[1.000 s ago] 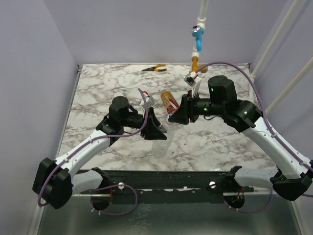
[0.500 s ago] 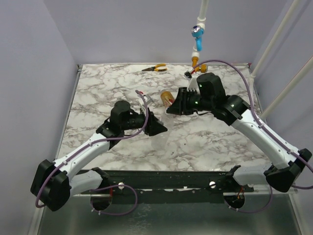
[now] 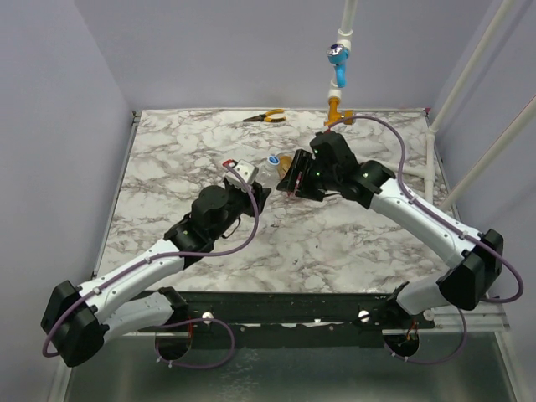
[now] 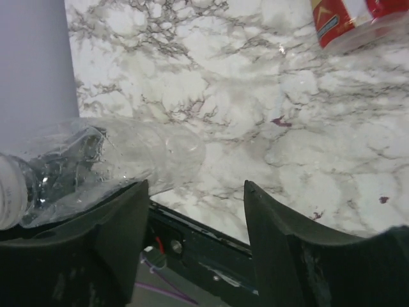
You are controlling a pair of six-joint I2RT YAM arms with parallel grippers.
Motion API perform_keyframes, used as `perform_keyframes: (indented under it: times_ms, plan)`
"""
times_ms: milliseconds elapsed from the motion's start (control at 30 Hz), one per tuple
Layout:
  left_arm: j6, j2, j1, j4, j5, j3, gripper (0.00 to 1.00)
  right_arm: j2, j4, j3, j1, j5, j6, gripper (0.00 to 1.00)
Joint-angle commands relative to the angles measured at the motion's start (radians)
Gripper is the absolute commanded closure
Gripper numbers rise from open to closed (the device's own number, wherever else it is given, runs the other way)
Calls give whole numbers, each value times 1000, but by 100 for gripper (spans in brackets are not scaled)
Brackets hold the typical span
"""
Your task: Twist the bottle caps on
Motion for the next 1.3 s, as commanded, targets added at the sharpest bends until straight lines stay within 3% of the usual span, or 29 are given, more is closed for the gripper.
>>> perform_keyframes:
  times_ms: [0, 67, 200, 333, 467, 1000, 1267]
  plan:
    - [38, -12, 43, -71, 77, 38, 96, -98, 11, 39, 4, 117, -86, 26]
    - [-4, -22, 119, -100, 229, 36, 96, -165, 48, 23, 3, 97, -160, 19]
    - [-55, -4, 234, -133, 586, 53, 96, -244, 84, 6, 4, -51, -329, 17]
    - [-94, 39, 260, -88, 1029, 79, 95, -273, 104, -4, 2, -229, -468, 18]
    - [-150, 88, 263, -53, 1237, 107, 94, -255, 57, 28, 3, -361, -557, 21]
    - [-213, 122, 262, -22, 1319, 111, 95, -237, 28, 29, 3, -421, -597, 53]
    - [-212, 124, 262, -18, 1303, 105, 96, -241, 5, 40, 2, -454, -591, 50]
